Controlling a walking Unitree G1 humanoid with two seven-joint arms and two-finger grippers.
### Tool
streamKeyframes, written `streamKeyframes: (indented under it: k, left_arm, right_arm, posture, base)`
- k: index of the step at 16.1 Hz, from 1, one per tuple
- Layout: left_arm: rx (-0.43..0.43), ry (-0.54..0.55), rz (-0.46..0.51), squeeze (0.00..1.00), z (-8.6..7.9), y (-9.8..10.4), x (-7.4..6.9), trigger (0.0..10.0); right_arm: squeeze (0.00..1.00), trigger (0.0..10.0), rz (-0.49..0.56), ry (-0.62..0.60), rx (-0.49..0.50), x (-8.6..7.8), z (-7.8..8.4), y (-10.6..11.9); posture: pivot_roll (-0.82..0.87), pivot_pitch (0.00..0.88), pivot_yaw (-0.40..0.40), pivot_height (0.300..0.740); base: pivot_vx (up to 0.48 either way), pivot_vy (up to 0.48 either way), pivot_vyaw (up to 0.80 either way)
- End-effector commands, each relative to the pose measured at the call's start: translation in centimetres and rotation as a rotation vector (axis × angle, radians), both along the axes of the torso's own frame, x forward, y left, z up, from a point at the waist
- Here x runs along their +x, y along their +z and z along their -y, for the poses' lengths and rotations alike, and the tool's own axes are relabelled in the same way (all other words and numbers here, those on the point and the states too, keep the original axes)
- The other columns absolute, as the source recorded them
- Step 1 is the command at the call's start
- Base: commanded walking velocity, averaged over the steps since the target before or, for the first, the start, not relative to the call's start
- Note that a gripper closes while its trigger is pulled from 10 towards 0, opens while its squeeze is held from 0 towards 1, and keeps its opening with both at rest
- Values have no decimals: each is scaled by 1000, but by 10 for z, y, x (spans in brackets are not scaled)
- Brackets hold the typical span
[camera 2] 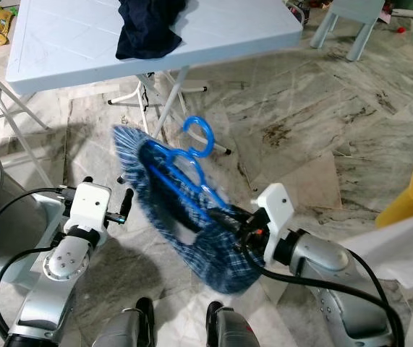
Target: Hang hanger
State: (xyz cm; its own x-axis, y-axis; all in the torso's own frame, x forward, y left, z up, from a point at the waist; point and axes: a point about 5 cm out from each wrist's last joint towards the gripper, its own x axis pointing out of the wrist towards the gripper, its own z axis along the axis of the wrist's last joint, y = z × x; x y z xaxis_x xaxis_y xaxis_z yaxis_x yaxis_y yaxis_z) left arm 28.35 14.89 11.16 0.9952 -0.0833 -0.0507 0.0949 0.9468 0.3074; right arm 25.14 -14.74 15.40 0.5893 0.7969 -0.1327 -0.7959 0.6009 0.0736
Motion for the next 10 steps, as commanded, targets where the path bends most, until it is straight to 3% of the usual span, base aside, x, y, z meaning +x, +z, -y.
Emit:
streamKeyframes:
  k: [1, 3, 5, 10]
  left_arm:
    - [1, 2, -18, 0, 0, -6, -2, 10000]
    - [-6, 2, -15, 0, 2, -7, -3, 10000]
    - [-9, -6, -1, 0, 5, -5, -3, 10000]
    - [12, -59, 6, 0, 16, -6, -6, 10000]
  right_arm:
    - [0, 10000, 7, 68, 31, -6, -7, 8]
    - [0, 10000, -29, 161, 51, -15, -11, 11]
    - [0, 10000, -34, 153, -4, -13, -10, 3]
    - [0, 10000, -38, 223, 33, -21, -21, 13]
  posture:
    - [-31, 252, -38, 740]
    - [-32, 252, -44, 740]
    - [-35, 254, -45, 740]
    - [-37, 255, -43, 740]
  base:
    - [0, 0, 0]
    - [0, 0, 0]
    - [0, 0, 0]
    - [0, 0, 0]
